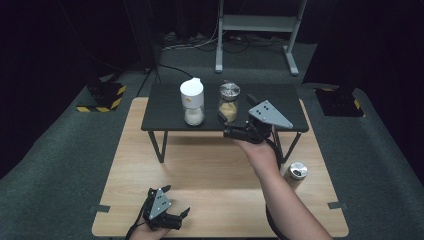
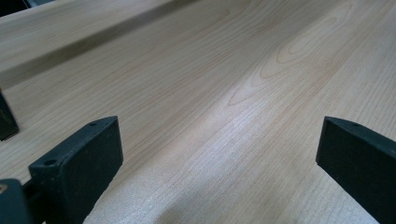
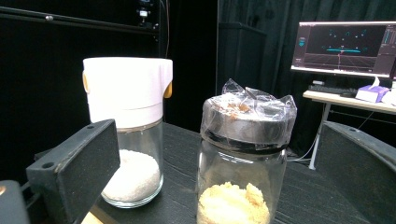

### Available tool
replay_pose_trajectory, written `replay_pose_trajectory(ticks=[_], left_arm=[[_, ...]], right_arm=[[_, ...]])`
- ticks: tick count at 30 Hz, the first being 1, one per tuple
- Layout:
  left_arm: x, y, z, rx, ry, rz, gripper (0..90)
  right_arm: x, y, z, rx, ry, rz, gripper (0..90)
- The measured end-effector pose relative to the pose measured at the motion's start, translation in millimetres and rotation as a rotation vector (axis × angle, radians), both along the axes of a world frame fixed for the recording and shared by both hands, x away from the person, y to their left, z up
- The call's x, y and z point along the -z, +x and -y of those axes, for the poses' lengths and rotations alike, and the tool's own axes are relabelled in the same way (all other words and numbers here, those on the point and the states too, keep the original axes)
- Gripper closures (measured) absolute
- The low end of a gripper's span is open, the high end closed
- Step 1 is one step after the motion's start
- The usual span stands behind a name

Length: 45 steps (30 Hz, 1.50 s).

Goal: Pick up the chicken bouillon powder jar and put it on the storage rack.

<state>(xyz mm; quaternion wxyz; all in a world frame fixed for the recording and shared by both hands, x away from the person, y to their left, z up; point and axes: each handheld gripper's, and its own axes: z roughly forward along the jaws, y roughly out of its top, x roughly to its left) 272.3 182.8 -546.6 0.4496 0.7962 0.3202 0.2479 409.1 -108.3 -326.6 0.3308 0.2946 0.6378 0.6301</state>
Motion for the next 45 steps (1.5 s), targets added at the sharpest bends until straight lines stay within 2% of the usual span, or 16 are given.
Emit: replay_pose_trajectory(ticks=[29, 45], left_arm=[[-0.1, 0.0, 0.0, -0.001, 0.001, -0.001, 0.7], [0.0, 0.2, 0.3, -0.001, 0.004, -0.003, 0.7]], right_arm=[[7.6, -27.5, 7.7, -0.002, -0.042, 0.017, 0.0], [25.9, -39.4, 11.5, 0.010, -0.092, 0.005, 0.0]])
